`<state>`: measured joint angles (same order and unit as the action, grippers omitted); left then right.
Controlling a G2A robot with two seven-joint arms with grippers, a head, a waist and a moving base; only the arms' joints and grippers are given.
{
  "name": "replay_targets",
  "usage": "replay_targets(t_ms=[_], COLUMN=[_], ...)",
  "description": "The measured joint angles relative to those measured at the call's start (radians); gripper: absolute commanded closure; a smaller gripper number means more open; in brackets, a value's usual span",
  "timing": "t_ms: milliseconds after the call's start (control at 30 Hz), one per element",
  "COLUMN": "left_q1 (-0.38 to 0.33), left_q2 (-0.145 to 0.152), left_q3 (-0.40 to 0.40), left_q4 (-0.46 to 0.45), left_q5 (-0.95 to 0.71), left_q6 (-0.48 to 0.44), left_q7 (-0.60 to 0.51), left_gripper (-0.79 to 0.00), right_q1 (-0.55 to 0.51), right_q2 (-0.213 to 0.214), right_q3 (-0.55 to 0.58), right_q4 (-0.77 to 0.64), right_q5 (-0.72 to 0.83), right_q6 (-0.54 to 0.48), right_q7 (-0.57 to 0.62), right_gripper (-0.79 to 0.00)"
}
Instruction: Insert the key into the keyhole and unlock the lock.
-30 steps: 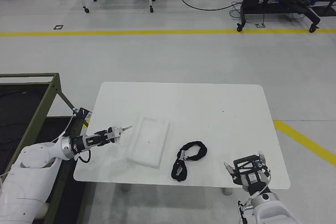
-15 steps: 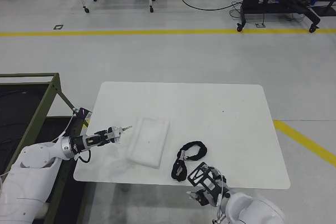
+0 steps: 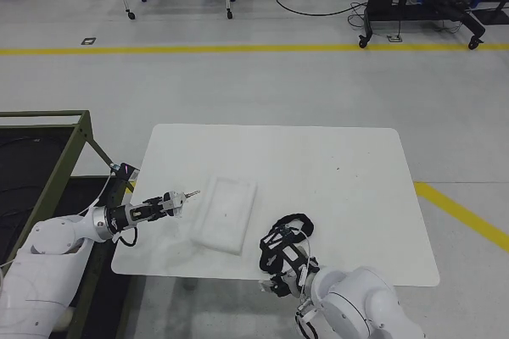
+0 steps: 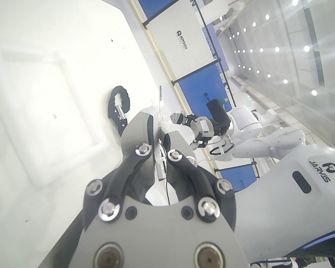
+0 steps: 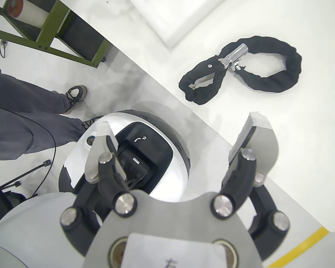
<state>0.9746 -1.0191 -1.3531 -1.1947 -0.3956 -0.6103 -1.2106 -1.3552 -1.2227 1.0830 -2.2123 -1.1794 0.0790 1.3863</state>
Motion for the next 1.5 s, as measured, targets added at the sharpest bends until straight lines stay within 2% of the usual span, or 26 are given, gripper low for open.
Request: replay_targets(t_ms=[100,167,267,333,433,533,633,700,767,1067,1133,1200,1267,1333,1400,1500], left_q1=[0.000,0.000,0.000,0.000,0.000,0.000,0.000,0.000,0.000,0.000,0.000,0.000,0.000,0.000,0.000,0.000], left_q2=[0.000,0.000,0.000,0.000,0.000,0.000,0.000,0.000,0.000,0.000,0.000,0.000,0.000,0.000,0.000,0.000], left_q3=[0.000,0.000,0.000,0.000,0.000,0.000,0.000,0.000,0.000,0.000,0.000,0.000,0.000,0.000,0.000,0.000], left_q4=[0.000,0.000,0.000,0.000,0.000,0.000,0.000,0.000,0.000,0.000,0.000,0.000,0.000,0.000,0.000,0.000], left_q5=[0.000,0.000,0.000,0.000,0.000,0.000,0.000,0.000,0.000,0.000,0.000,0.000,0.000,0.000,0.000,0.000], left_q6=[0.000,0.000,0.000,0.000,0.000,0.000,0.000,0.000,0.000,0.000,0.000,0.000,0.000,0.000,0.000,0.000], left_q7=[0.000,0.000,0.000,0.000,0.000,0.000,0.000,0.000,0.000,0.000,0.000,0.000,0.000,0.000,0.000,0.000], left_gripper=[0.000,0.000,0.000,0.000,0.000,0.000,0.000,0.000,0.000,0.000,0.000,0.000,0.000,0.000,0.000,0.000], right_q1=[-0.006,0.015,0.084,0.121,0.150,0.139,0.089,0.036,0.016,0.020,0.032,0.067,0.109,0.140,0.157,0.173], right_q2=[-0.001,-0.004,-0.018,-0.027,-0.038,-0.037,-0.026,-0.020,-0.019,-0.018,-0.014,-0.009,-0.007,-0.010,-0.016,-0.015], right_q3=[-0.005,0.004,-0.021,-0.061,-0.103,-0.111,-0.132,-0.159,-0.168,-0.166,-0.174,-0.218,-0.279,-0.337,-0.398,-0.416], right_q4=[0.015,0.062,0.117,0.132,0.136,0.117,0.078,0.063,0.061,0.064,0.080,0.078,0.102,0.139,0.175,0.217], right_q5=[0.014,0.089,0.151,0.141,0.150,0.100,-0.060,-0.219,-0.311,-0.286,-0.325,-0.463,-0.688,-0.885,-1.056,-1.123], right_q6=[-0.008,0.008,0.136,0.186,0.230,0.210,0.162,0.171,0.179,0.177,0.138,0.013,-0.132,-0.207,-0.249,-0.356], right_q7=[0.010,0.074,0.141,0.140,0.099,0.018,-0.108,-0.208,-0.262,-0.246,-0.260,-0.265,-0.251,-0.255,-0.327,-0.453], right_gripper=[-0.785,-0.785,-0.785,-0.785,-0.785,-0.785,-0.785,-0.785,-0.785,-0.785,-0.785,-0.785,-0.785,-0.785,-0.785,-0.785])
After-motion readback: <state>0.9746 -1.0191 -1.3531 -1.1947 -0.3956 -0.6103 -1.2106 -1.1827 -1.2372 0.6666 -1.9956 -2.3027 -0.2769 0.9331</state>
